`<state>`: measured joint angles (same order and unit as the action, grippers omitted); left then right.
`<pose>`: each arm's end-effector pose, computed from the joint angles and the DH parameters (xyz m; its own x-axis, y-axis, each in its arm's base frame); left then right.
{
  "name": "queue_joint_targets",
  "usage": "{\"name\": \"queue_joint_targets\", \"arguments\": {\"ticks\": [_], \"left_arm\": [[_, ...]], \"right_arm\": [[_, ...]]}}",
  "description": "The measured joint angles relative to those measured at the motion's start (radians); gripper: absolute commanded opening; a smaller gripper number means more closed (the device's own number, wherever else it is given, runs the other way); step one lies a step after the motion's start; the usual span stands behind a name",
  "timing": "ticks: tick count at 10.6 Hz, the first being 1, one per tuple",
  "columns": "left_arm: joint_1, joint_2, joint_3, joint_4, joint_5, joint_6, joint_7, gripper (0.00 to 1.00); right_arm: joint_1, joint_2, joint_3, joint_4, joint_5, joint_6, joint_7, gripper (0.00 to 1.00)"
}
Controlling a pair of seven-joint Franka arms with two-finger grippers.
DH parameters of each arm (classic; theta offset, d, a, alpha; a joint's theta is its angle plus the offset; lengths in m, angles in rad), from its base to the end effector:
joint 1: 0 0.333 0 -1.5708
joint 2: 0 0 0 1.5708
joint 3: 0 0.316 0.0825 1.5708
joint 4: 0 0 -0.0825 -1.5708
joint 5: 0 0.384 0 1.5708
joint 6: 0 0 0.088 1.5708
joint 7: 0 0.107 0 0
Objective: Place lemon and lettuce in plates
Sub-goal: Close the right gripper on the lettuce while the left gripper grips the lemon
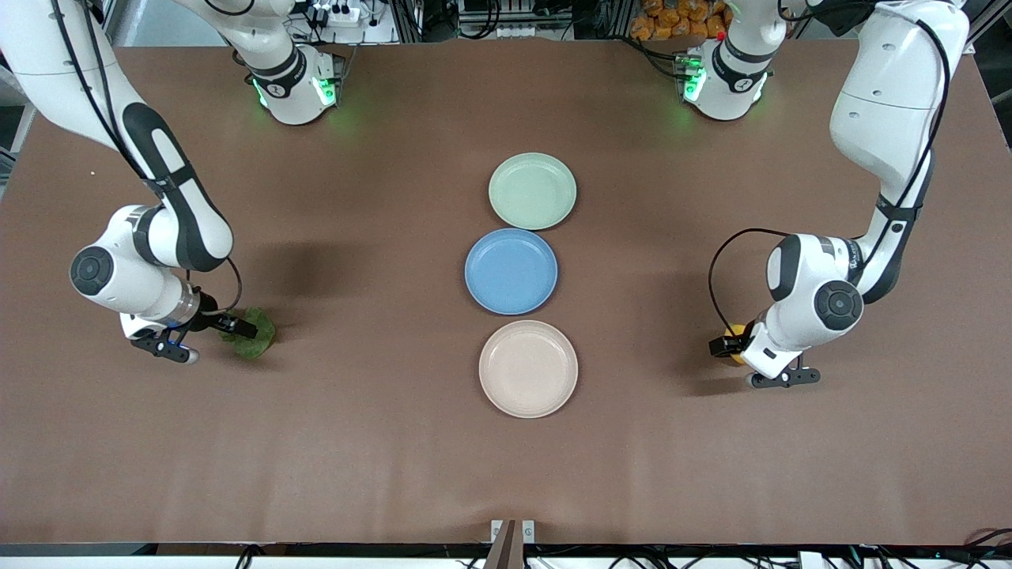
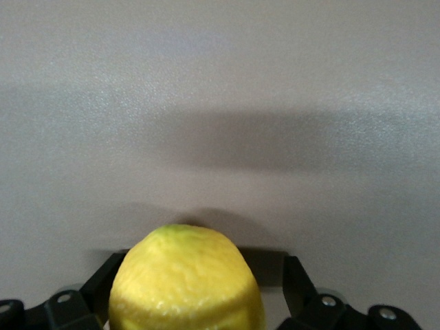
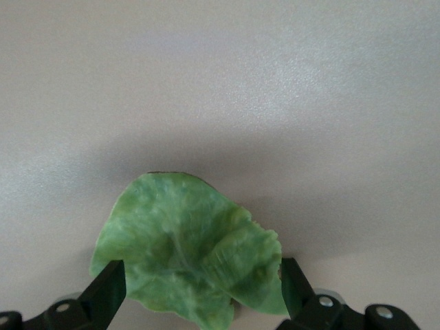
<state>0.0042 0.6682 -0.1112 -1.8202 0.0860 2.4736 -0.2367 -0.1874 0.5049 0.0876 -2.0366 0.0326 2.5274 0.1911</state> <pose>0.6431 -0.0652 0.1692 0.9963 0.0851 -0.0124 0.0853 -0.9963 0.0137 0.5937 -0.0603 0.1922 0.9465 -0.3216 -0.0251 -0.3226 -0.9448 -0.0570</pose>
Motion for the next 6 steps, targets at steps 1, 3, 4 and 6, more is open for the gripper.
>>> {"name": "queue_joint_targets", "arguments": {"ticks": [1,3,4,6], "left_arm": [[0.000,0.000,0.001,0.000,0.013,0.000,0.000,0.87],[0.002,-0.001,0.001,0.000,0.049,0.000,0.000,0.60],[0.001,-0.003,0.001,0.000,0.050,0.000,0.000,0.52],[0.002,-0.003,0.001,0.000,0.051,0.000,0.000,0.45]], "right_arm": [[0.000,0.000,0.000,0.000,0.000,0.001,0.000,1.00],[-0.001,0.000,0.000,0.000,0.000,0.003,0.000,0.72],[-0.001,0.000,0.000,0.000,0.000,0.003,0.000,0.45],[-0.004,0.000,-0.001,0.000,0.000,0.015,0.000,0.03]]}}
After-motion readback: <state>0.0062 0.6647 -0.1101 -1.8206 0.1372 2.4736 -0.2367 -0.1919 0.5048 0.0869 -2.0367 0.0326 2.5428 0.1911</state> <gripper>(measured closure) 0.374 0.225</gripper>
